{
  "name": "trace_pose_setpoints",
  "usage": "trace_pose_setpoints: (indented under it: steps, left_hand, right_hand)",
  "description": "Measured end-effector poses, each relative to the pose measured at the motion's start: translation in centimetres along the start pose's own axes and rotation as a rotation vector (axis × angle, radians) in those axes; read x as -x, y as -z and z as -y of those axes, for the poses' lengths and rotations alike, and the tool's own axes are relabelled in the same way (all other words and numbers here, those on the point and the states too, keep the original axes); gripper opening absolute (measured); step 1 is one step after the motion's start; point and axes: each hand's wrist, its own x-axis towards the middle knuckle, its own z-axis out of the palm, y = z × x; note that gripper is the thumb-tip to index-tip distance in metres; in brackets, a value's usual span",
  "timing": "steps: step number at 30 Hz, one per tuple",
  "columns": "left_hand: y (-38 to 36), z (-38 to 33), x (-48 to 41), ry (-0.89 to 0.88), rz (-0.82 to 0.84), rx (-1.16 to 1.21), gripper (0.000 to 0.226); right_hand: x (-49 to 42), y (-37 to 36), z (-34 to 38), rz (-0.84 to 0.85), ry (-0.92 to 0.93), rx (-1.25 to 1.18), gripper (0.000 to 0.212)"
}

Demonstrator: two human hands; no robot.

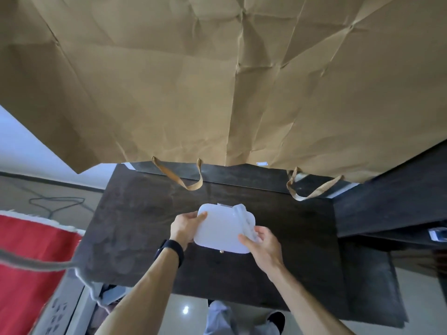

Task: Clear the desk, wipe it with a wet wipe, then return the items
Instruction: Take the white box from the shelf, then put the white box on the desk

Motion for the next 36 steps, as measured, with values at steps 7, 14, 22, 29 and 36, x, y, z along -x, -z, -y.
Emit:
trace_pose_setpoints:
  steps: [7,14,22,29,36]
  left_hand:
    - [0.3,-0.2,-0.8,-0.016,-0.044,-0.210,0.029]
    - [-0.7,0.6,0.0,-0.143,-0.156,-0.340,0.044]
    - [-10.5,-1.5,5.5,-0.624,-0.148,-0.651,0.041]
    - [-27.0,-2.4,11.4,-1.024,0.018,-0.934,0.054]
    - [-39.2,-1.3,15.7,-1.135,-0.148,-1.090,0.082]
  right_hand:
    - [-0.8,-0.2,0.9,0.049,0.001,-0.013,0.052]
    - [0.1,4.5,-2.2,-0.039,0.016,-0.045,0.048]
    - [3.8,17.7,-11.8,-0.213,-0.028,0.028,0.046]
    - [3.0,28.0,-21.8,-0.231,-0.085,0.206,0.047]
    - [-3.6,32.8,-31.9,-0.105,-0.016,0.432,0.050]
